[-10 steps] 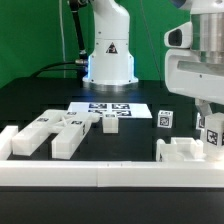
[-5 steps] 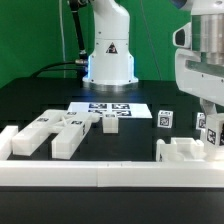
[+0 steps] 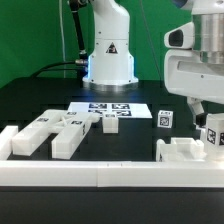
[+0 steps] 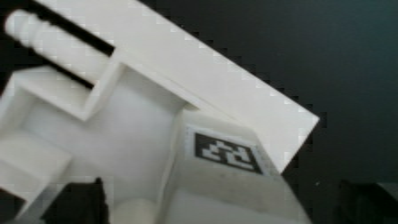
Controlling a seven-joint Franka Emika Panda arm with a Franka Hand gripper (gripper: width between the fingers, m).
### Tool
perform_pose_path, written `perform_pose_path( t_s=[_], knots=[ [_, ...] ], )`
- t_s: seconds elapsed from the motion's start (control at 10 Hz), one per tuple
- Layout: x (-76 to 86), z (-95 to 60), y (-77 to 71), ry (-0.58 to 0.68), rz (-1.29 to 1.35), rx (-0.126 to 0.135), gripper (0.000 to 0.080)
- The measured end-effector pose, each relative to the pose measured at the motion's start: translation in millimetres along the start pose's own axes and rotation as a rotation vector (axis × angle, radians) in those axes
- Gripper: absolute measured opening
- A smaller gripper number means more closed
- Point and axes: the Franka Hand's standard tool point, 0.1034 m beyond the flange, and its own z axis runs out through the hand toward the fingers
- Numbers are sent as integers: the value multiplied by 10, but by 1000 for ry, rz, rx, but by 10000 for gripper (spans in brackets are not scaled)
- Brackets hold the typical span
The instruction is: Assemble chair
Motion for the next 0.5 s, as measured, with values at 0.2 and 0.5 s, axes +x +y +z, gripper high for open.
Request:
perform_pose_path(
  t_s=[0.2, 0.5],
  knots=[
    [-3, 0, -3, 0, -215, 0, 647],
    [15, -2, 5, 1, -488, 0, 649]
  ],
)
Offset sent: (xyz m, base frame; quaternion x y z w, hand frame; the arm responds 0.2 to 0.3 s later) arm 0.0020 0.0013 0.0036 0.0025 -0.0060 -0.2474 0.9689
